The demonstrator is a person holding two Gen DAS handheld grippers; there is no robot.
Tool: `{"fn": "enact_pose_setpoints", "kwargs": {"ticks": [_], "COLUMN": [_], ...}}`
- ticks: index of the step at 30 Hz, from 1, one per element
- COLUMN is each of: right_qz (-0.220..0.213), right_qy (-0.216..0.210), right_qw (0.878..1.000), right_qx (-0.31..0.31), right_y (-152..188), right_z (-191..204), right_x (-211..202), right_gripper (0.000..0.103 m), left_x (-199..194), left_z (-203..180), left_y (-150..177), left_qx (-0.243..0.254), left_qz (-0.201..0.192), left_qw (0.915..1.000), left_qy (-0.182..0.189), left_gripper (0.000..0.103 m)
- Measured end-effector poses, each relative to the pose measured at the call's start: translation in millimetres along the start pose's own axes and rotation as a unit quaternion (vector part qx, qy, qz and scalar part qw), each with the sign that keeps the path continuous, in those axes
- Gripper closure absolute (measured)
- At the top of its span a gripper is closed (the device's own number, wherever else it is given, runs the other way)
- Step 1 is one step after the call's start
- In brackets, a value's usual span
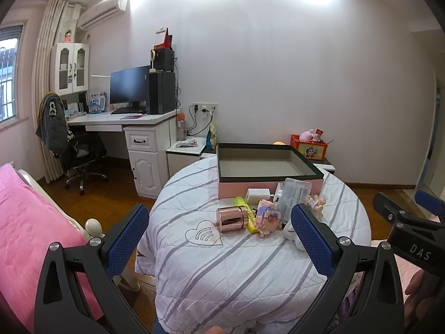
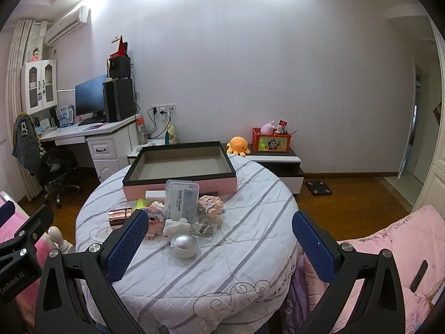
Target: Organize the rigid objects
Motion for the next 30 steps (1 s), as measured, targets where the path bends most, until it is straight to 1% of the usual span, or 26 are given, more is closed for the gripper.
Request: {"fn": "enact_pose_setpoints", "kwargs": {"ticks": [5,10,14,16,19,26,30], "right_qz": [0.004,-0.001,-0.003,0.001,0.020,0.089,0.119], "right_qy": [-0.005,-0.007,-0.009,-0.011,-0.015,-0.024,-0.032], "right_qw": [1.000,1.000,1.000,1.000,1.000,0.996,0.992], "right_qx": [-0.010,-0.014,-0.015,-0.016,-0.011,0.001,0.004], "right_y": [2,0,-2,0,7,33,43], "right_z": [6,12,13,12,8,-6,-9], "right_x": [7,6,6,10,27,87,115], "right_gripper": [0.000,0.000,0.000,0.000,0.000,0.000,0.000], "left_x": [2,-4,-4,4,23,86,116], "left_z": [1,3,3,2,-2,-9,-17], "left_y": [3,4,6,9,16,35,44], "left_qx": [0.000,0.001,0.002,0.009,0.013,0.022,0.032], "left_qz": [-0.004,-0.013,-0.013,0.000,0.026,0.096,0.121], "left_qw": [1.0000,0.9999,0.9999,1.0000,0.9996,0.9951,0.9921], "left_qy": [0.001,0.001,0.001,-0.002,-0.001,-0.008,-0.010], "left_gripper": [0.000,0.000,0.000,0.000,0.000,0.000,0.000]}}
Point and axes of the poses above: each gripper's, at about its wrist camera, not at the fingertips, and x roughly the way its jaws point, z to its left, y to its underside, the point moved 3 cm from there along x, roughly the way its jaws point, and after that the axes turned 11 degrees about -y, right-handed, at the moved point
